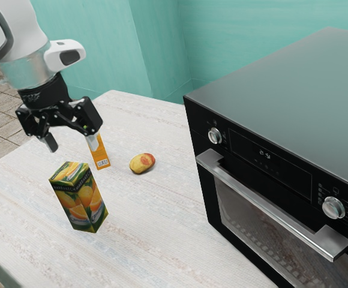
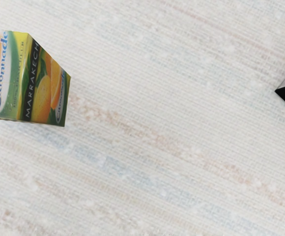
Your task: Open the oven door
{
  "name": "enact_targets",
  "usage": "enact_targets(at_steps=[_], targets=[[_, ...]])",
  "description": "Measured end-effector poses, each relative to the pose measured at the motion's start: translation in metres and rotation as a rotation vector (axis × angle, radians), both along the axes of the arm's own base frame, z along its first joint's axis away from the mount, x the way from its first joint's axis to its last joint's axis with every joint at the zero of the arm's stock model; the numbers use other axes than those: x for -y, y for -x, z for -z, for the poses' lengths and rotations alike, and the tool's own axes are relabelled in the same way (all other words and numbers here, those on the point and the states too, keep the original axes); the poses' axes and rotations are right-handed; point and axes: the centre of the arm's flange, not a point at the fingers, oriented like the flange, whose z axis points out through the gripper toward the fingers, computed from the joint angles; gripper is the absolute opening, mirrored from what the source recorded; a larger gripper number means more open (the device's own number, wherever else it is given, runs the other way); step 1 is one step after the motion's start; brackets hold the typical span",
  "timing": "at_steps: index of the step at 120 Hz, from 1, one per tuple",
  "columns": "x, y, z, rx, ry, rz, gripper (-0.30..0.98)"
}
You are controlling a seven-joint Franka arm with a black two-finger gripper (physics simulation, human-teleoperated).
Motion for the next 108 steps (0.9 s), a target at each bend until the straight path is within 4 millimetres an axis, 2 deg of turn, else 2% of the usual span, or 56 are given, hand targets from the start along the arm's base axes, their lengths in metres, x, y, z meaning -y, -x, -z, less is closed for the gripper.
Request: enact_targets(at_steps=[13,23,26,31,36,41,45,49,54,65,73,86,108], targets=[[0.007,0.004,-0.002,-0.005,0.001,-0.066,0.69],[0.012,0.012,-0.011,0.010,0.002,-0.107,0.69],[0.019,0.016,-0.016,0.020,0.002,-0.105,0.69],[0.033,0.043,-0.033,0.065,0.008,-0.096,0.69],[0.059,0.102,-0.046,0.136,0.018,-0.051,0.69],[0.078,0.146,-0.047,0.194,0.029,-0.011,0.69],[0.088,0.162,-0.041,0.226,0.059,0.005,0.69],[0.097,0.165,-0.027,0.237,0.114,0.011,0.69],[0.118,0.160,-0.009,0.246,0.208,0.027,0.68],[0.160,0.153,0.002,0.292,0.346,-0.025,0.69],[0.187,0.163,0.014,0.320,0.388,-0.053,0.68],[0.219,0.175,0.012,0.376,0.428,-0.105,0.68],[0.241,0.169,0.004,0.429,0.545,-0.353,0.68]])
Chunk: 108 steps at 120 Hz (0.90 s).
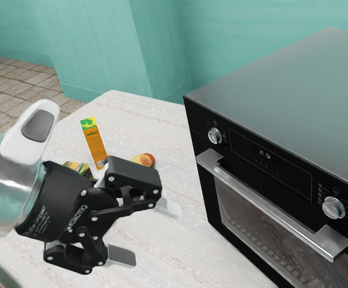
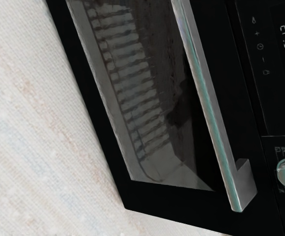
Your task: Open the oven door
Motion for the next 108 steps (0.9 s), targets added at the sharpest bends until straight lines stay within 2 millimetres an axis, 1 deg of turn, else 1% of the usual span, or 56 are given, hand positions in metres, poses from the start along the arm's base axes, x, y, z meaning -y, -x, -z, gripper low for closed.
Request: enact_targets(at_steps=[7,15,29,44,53,61,71,85,108], targets=[[0.013,0.000,0.001,0.000,0.028,-0.056,0.68],[0.024,-0.006,0.006,-0.014,0.060,-0.121,0.68],[0.029,-0.014,0.011,-0.048,0.133,-0.229,0.68],[0.042,-0.032,0.027,-0.105,0.184,-0.315,0.68],[0.050,-0.037,0.032,-0.121,0.213,-0.349,0.68],[0.052,-0.043,0.034,-0.130,0.238,-0.384,0.68],[0.054,-0.056,0.041,-0.149,0.263,-0.427,0.68],[0.059,-0.075,0.045,-0.170,0.296,-0.471,0.68],[0.057,-0.101,0.061,-0.198,0.319,-0.536,0.68]])
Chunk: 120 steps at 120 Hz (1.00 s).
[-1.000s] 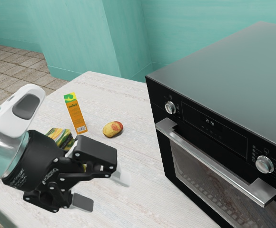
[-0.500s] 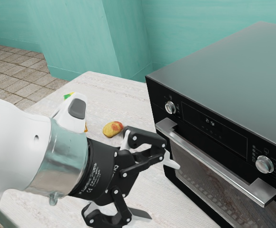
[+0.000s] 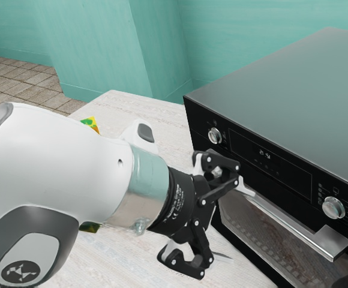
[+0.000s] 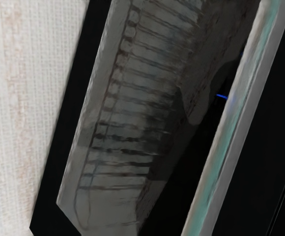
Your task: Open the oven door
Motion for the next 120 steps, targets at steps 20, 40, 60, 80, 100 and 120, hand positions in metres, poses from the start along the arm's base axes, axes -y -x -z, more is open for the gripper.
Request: enact_targets(at_steps=[20,40,60,80,100,120], targets=[[0.006,-0.020,0.013,-0.026,0.006,-0.016,0.68],[0.007,-0.032,0.024,-0.041,0.000,-0.024,0.68],[0.003,-0.043,0.023,-0.030,-0.014,-0.020,0.68],[-0.001,-0.046,0.030,-0.008,-0.086,0.040,0.68],[-0.014,-0.056,0.044,-0.004,-0.164,0.079,0.68],[-0.034,-0.055,0.057,-0.006,-0.214,0.096,0.68]])
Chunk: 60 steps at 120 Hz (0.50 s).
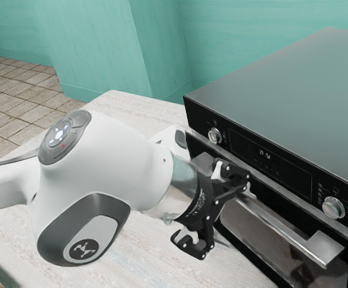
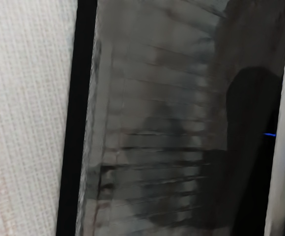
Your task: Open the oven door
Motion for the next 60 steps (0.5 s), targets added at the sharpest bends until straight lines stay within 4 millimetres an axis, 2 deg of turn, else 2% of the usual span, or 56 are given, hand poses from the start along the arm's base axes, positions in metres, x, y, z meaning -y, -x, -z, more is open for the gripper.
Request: enact_targets(at_steps=[19,25,29,38,44,49,52,55,57,60], targets=[[-0.040,0.061,-0.004,0.066,-0.031,-0.070,0.68],[-0.047,0.078,-0.004,0.087,-0.029,-0.098,0.68],[-0.050,0.097,-0.008,0.129,-0.047,-0.129,0.68],[-0.051,0.135,-0.024,0.240,-0.088,-0.225,0.68],[-0.048,0.145,-0.024,0.262,-0.107,-0.253,0.68],[-0.046,0.142,-0.024,0.244,-0.113,-0.247,0.68],[-0.050,0.138,-0.046,0.234,-0.107,-0.234,0.68],[-0.056,0.132,-0.082,0.227,-0.106,-0.212,0.68],[-0.058,0.126,-0.114,0.225,-0.111,-0.192,0.68],[-0.072,0.119,-0.170,0.226,-0.107,-0.176,0.68]])
